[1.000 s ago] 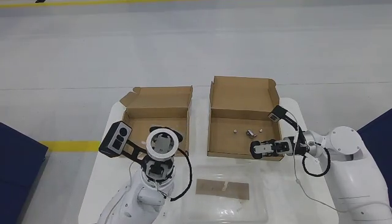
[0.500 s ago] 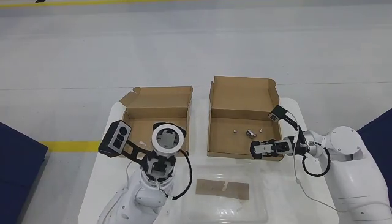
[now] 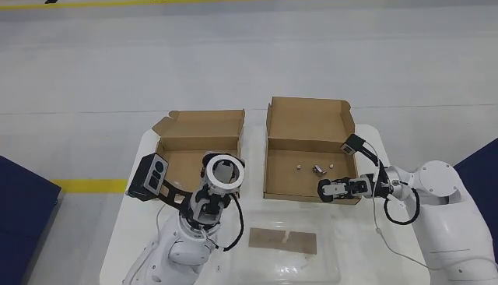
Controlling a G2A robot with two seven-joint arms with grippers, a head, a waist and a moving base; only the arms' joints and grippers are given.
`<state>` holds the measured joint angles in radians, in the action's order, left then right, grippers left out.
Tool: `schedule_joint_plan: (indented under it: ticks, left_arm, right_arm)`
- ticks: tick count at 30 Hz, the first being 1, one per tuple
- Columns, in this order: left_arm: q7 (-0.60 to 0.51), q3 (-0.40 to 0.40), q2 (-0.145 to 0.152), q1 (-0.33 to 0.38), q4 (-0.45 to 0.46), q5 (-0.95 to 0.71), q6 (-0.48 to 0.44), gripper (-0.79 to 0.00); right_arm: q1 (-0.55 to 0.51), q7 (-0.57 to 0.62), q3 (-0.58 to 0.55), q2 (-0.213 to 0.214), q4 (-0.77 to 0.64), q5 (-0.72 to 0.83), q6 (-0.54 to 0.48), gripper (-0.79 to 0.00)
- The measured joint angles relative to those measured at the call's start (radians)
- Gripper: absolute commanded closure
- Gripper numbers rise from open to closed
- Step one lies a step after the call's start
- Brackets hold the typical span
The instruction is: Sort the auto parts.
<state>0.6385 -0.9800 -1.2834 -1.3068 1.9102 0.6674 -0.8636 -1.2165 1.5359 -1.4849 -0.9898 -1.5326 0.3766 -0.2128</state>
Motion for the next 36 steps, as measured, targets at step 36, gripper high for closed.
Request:
schedule_joint_plan:
  ticks: [36]
  left_arm:
    - [-0.09, -0.042, -0.041, -0.032, 0.002, -0.097, -0.058, 0.0]
  right_arm:
    - [0.0, 0.0, 0.0, 0.0, 0.0, 0.0, 0.0, -0.785]
